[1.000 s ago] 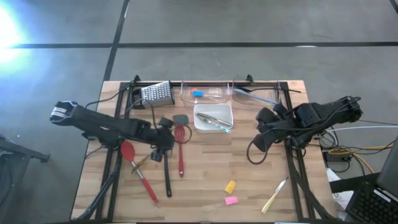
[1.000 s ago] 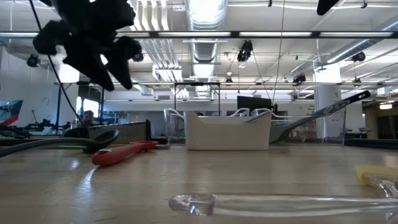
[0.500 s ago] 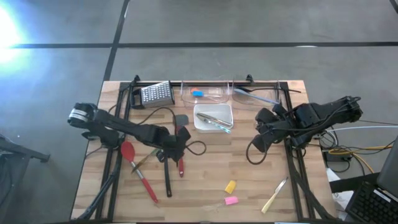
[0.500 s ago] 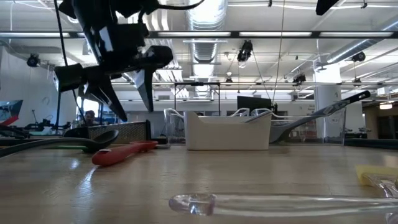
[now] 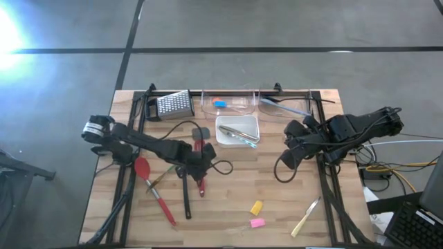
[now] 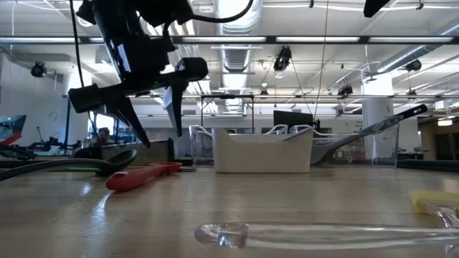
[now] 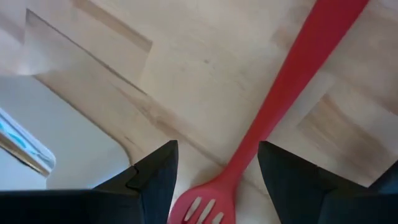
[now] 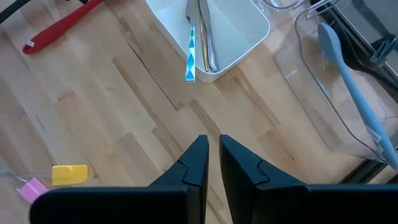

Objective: Pick & Place Kitchen Items
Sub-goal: Put the red serving spoon into right transparent bin

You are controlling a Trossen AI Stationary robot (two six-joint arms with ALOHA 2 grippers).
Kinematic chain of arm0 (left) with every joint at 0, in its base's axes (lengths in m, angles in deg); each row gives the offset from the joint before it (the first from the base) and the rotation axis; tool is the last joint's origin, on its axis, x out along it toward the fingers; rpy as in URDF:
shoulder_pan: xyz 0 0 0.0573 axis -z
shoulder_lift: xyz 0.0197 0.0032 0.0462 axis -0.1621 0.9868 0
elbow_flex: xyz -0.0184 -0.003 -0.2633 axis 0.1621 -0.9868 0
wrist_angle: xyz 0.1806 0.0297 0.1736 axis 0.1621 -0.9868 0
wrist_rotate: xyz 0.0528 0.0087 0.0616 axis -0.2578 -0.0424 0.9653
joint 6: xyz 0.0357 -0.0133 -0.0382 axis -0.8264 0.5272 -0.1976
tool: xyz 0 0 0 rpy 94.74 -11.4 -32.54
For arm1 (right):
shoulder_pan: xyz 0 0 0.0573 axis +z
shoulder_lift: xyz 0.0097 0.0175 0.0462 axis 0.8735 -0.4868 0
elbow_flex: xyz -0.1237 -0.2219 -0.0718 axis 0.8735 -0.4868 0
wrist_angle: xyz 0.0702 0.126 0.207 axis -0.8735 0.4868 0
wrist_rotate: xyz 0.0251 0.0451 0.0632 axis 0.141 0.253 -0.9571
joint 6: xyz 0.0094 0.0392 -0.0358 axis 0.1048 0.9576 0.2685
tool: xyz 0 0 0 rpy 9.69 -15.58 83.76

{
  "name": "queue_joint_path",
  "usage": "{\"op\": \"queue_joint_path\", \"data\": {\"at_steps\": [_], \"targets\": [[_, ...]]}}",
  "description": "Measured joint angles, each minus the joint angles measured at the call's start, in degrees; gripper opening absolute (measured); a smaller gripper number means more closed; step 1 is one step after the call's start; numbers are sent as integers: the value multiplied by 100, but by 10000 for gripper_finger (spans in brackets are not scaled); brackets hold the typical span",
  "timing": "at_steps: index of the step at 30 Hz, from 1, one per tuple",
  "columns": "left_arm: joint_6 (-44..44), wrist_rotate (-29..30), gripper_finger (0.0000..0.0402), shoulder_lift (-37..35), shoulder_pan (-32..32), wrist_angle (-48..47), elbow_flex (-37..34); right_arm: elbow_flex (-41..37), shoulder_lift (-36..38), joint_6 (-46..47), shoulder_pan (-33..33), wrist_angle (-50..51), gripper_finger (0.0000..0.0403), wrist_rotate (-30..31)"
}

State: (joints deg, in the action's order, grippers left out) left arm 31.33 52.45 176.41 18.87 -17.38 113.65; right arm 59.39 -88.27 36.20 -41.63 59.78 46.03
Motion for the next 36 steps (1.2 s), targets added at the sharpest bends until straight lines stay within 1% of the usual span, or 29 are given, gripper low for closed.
{"op": "queue_joint_path", "data": {"at_steps": [7, 11, 16, 19, 27, 29, 31, 36], "targets": [[-350, -88, 227, 38, -340, -133, -7, -40, 0, -2, 0, -95, 34, 8], [-654, -165, 218, 198, -513, -387, -24, -47, 0, -4, 0, -105, 34, 8], [-968, -170, 202, 438, -534, -245, -15, -47, 0, -27, 0, -116, 34, 13], [-995, -178, 194, 623, -547, -81, -13, -62, 0, -36, 0, -120, 34, 22], [-1166, -178, 177, 1096, -575, -99, 64, -87, 0, -52, 0, -135, 34, 56], [-1238, -180, 163, 1147, -573, -154, 113, -89, 0, -77, 0, -135, 34, 61], [-1352, -196, 141, 1171, -573, -239, 185, -89, 0, -128, 0, -136, 34, 85], [-1690, -272, 55, 1181, -580, -352, 419, -89, -1, -181, -1, -145, 34, 195]]}}
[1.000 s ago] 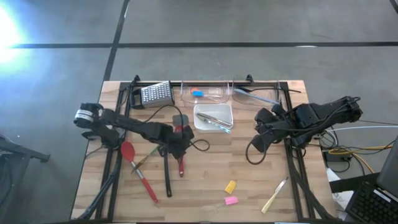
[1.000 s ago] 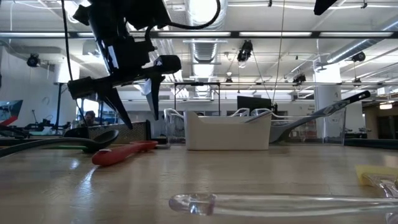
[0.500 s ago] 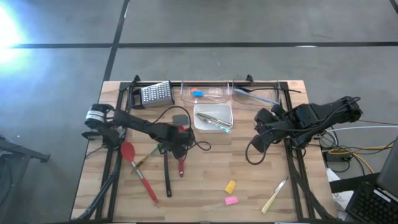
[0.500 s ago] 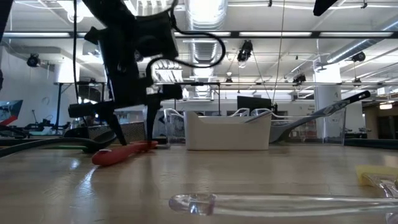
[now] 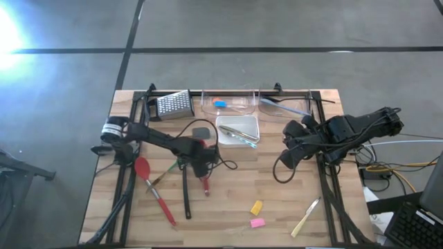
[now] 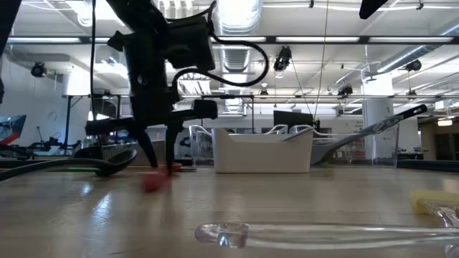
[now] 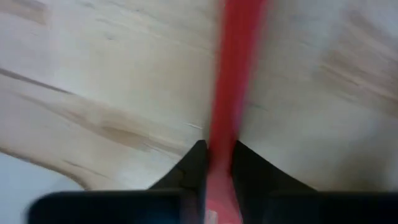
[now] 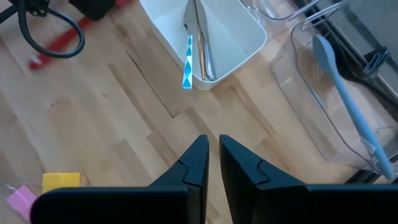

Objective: Pick & Place Kitchen Items
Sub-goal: Put the red serving spoon into right transparent bin

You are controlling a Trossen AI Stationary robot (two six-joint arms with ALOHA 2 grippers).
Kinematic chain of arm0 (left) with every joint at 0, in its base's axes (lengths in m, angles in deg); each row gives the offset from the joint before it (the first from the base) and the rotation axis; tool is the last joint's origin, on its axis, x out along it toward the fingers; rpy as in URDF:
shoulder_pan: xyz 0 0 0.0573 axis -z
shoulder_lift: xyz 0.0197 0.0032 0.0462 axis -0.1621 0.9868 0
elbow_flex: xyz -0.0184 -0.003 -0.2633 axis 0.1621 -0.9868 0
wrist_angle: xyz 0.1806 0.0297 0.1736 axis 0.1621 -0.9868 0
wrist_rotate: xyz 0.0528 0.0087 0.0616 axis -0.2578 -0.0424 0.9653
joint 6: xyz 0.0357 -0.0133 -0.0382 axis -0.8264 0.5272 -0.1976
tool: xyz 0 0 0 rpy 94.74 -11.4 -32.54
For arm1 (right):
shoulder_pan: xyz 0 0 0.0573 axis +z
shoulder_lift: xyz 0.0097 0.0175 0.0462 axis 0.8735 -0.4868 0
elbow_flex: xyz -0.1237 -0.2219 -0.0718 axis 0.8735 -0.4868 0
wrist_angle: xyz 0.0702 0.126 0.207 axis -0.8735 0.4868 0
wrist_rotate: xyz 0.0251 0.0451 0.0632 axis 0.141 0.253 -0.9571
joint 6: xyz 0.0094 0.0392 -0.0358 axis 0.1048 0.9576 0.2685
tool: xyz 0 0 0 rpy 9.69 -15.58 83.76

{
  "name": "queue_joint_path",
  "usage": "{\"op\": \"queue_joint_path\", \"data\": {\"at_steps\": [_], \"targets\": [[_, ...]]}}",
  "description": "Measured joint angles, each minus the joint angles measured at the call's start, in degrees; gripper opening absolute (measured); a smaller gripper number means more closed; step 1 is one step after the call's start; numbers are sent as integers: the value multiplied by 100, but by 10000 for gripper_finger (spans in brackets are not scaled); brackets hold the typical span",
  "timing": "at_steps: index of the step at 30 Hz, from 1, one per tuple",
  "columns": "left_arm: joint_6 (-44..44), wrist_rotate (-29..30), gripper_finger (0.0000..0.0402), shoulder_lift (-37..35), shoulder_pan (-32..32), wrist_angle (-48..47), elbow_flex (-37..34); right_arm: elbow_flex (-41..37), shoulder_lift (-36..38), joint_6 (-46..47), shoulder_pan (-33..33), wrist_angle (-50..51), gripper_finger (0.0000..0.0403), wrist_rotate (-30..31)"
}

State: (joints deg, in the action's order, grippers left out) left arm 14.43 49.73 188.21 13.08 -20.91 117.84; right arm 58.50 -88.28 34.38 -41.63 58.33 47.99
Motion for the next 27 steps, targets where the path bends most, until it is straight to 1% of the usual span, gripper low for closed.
{"op": "queue_joint_path", "data": {"at_steps": [1, 5, 8, 11, 14, 18, 21, 27], "targets": [[22, -12, 43, 10, -2, 48, 63, 0, -1, -8, 1, -6, 34, 28], [5, -85, 43, 36, -7, 281, 208, 0, -1, -35, 1, -24, 34, 121], [-43, -82, 43, 35, -7, 261, 300, 0, -1, -33, 1, -37, 34, 120], [-49, 39, 43, 21, -7, 254, 423, 0, -1, -31, 1, -43, 34, 117], [223, 199, 43, 10, 4, 33, 646, 0, -1, -31, 1, -50, 34, 117], [1299, 210, 43, -7, 50, -393, 1101, 0, -1, -47, 1, -52, 34, 115], [2126, 91, 43, -54, 78, -674, 1433, 0, -1, -84, 1, -52, 34, 117], [3819, -236, 43, -306, 87, -594, 1881, 0, -1, -135, 1, -50, 34, 117]]}}
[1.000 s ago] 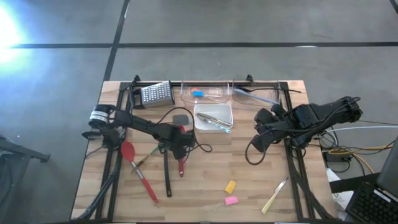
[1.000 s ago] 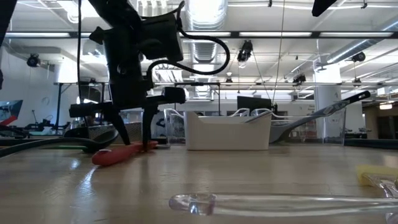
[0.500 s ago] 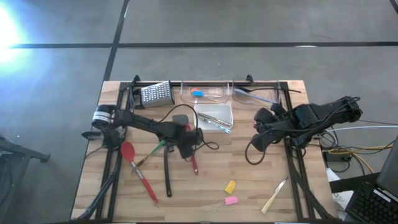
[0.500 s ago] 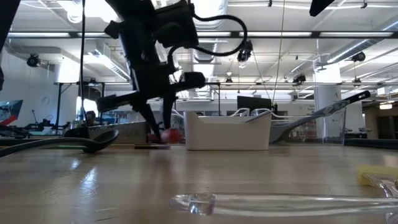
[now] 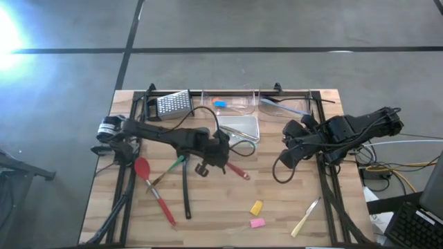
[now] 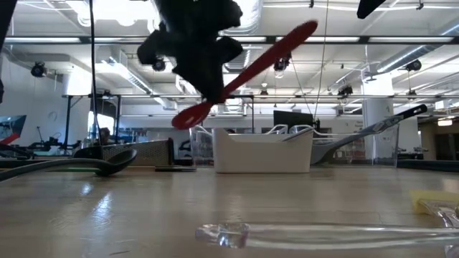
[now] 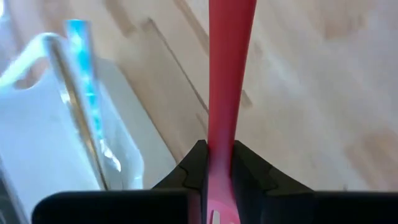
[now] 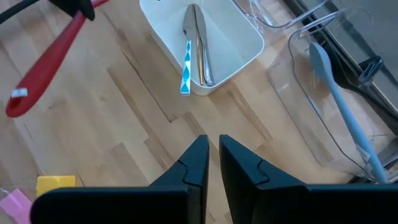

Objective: Pick & Place Kitchen Items
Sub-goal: Put the red serving spoon into right transparent bin

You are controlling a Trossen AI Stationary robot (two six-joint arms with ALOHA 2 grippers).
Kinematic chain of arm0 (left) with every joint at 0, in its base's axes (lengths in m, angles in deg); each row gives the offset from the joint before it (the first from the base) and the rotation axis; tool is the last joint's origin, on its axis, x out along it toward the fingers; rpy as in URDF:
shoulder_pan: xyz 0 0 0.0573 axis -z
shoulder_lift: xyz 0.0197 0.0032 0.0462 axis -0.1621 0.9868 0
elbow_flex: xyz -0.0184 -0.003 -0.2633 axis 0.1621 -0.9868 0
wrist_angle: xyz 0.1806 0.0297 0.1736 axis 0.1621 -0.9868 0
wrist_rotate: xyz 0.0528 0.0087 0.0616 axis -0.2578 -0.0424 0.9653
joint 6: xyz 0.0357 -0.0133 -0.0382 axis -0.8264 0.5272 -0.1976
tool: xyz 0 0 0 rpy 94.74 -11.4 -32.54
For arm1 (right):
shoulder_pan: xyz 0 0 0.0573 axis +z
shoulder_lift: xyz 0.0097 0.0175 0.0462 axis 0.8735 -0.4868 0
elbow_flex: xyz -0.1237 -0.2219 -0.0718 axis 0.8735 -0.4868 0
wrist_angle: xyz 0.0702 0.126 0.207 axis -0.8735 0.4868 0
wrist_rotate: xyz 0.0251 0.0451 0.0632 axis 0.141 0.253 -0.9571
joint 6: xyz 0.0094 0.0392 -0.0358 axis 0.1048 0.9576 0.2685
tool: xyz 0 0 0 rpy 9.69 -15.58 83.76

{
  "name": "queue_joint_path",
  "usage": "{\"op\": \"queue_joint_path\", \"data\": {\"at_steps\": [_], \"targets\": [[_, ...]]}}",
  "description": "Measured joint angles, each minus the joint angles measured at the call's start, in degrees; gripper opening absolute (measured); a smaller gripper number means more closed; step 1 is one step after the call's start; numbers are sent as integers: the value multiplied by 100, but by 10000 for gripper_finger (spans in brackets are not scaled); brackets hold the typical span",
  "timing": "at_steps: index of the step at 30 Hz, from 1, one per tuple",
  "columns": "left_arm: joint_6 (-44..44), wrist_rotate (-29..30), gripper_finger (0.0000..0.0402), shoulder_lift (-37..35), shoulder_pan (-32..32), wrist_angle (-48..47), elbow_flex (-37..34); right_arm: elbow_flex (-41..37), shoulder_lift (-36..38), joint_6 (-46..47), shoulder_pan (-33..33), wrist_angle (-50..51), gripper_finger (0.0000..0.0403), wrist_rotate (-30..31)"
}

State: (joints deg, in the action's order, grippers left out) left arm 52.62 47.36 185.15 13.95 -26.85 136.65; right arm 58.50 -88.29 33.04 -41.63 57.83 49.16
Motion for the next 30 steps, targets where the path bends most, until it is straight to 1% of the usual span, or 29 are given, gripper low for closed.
{"op": "queue_joint_path", "data": {"at_steps": [3, 6, 8, 10, 15, 17, 21, 23, 27, 30], "targets": [[644, -20, 43, -101, 0, 84, 82, -14, 0, -149, 4, 3, 34, -8], [1236, -224, 43, -166, -29, 162, 100, -44, 0, -330, 65, -2, 34, -18], [1545, -533, 43, -182, -85, 209, 94, -44, 0, -642, 96, -74, 34, -41], [1748, -895, 43, -180, -170, 221, 94, -44, 0, -1111, 111, -347, 34, -102], [2452, -1598, 43, -162, -538, 244, 93, -16, -26, -2418, 111, -1320, 34, -524], [2770, -1920, 43, -162, -715, 240, 116, -11, -96, -2824, 111, -1562, 34, -683], [3367, -2731, 43, -158, -1068, 239, 200, 126, -451, -3240, 39, -1495, 34, -757], [3604, -2981, 43, -158, -1195, 244, 222, 266, -671, -3474, 11, -1384, 34, -756], [3889, -3113, 43, -154, -1316, 173, 247, 766, -1181, -4042, -36, -1146, 39, -731], [3978, -3236, 43, -154, -1318, 143, 241, 1270, -1544, -4445, -58, -985, 56, -563]]}}
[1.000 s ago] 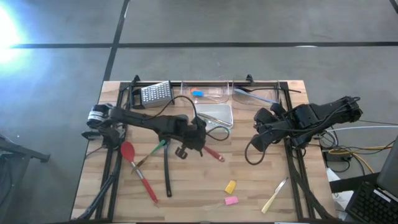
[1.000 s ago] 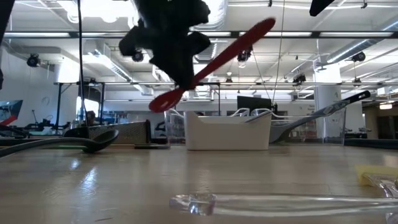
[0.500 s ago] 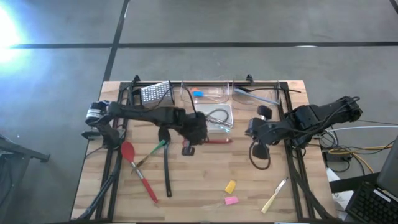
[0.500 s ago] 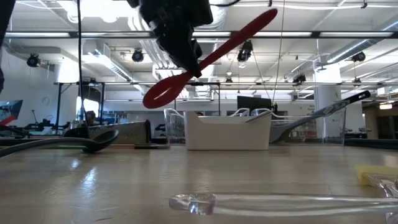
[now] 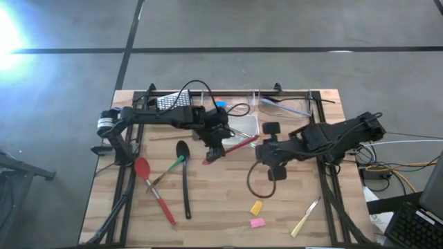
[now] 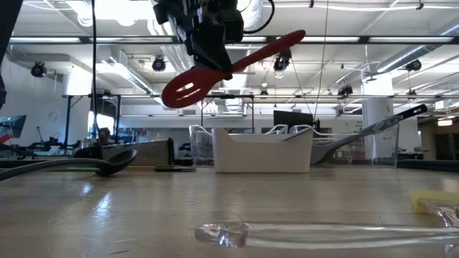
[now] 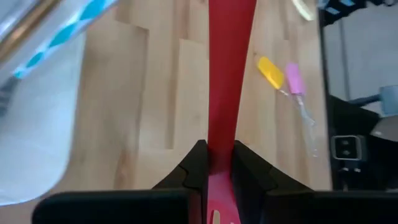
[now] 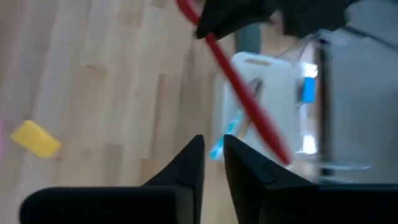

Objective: Pick & Place Kitchen Items
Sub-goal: Put the red serving spoon into right transparent bin

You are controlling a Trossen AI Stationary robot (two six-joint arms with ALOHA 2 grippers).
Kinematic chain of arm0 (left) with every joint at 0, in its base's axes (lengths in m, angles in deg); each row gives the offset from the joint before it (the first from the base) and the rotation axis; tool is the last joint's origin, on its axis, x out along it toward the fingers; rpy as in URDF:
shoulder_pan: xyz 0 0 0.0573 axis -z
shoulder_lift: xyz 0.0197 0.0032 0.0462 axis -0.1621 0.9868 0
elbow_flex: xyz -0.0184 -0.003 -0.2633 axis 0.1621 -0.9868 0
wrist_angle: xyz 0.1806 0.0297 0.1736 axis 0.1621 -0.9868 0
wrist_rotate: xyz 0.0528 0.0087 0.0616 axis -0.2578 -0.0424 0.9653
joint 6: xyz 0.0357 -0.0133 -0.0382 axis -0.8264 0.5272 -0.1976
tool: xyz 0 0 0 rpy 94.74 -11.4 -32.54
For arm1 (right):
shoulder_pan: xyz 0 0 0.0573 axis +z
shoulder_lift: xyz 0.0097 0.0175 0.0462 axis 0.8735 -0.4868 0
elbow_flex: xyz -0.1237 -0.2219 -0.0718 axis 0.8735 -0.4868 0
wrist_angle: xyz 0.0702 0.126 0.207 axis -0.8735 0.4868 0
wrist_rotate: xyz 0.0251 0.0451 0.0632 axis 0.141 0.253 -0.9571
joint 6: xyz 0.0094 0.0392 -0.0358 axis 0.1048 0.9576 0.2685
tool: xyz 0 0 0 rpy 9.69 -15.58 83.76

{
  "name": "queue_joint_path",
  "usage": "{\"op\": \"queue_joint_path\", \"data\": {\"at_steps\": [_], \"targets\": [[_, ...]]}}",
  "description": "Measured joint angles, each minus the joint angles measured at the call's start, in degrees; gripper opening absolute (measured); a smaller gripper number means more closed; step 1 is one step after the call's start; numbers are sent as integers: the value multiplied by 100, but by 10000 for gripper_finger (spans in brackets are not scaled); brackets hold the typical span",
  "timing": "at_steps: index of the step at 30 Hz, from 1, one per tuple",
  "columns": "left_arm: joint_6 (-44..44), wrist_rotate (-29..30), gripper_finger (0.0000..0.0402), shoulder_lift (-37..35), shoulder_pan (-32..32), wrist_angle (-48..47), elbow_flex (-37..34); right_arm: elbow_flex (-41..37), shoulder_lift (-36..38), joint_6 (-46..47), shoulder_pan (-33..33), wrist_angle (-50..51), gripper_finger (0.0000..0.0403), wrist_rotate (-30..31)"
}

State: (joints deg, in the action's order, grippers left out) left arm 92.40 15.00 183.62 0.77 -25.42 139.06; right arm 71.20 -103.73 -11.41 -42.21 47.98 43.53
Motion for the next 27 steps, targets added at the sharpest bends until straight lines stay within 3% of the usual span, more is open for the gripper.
{"op": "queue_joint_path", "data": {"at_steps": [7, 13, 22, 27], "targets": [[189, -208, 43, 2, 4, -8, -26, 1168, -974, -619, -132, 795, 114, 516], [287, -238, 43, 2, 5, -11, -5, 1921, -1745, -601, -319, 1633, 143, 563], [343, -449, 43, 0, 102, -21, -5, 2117, -2163, -626, -658, 1746, 135, 517], [333, -512, 43, -13, 120, -14, -5, 1966, -2152, -522, -831, 1753, 128, -24]]}}
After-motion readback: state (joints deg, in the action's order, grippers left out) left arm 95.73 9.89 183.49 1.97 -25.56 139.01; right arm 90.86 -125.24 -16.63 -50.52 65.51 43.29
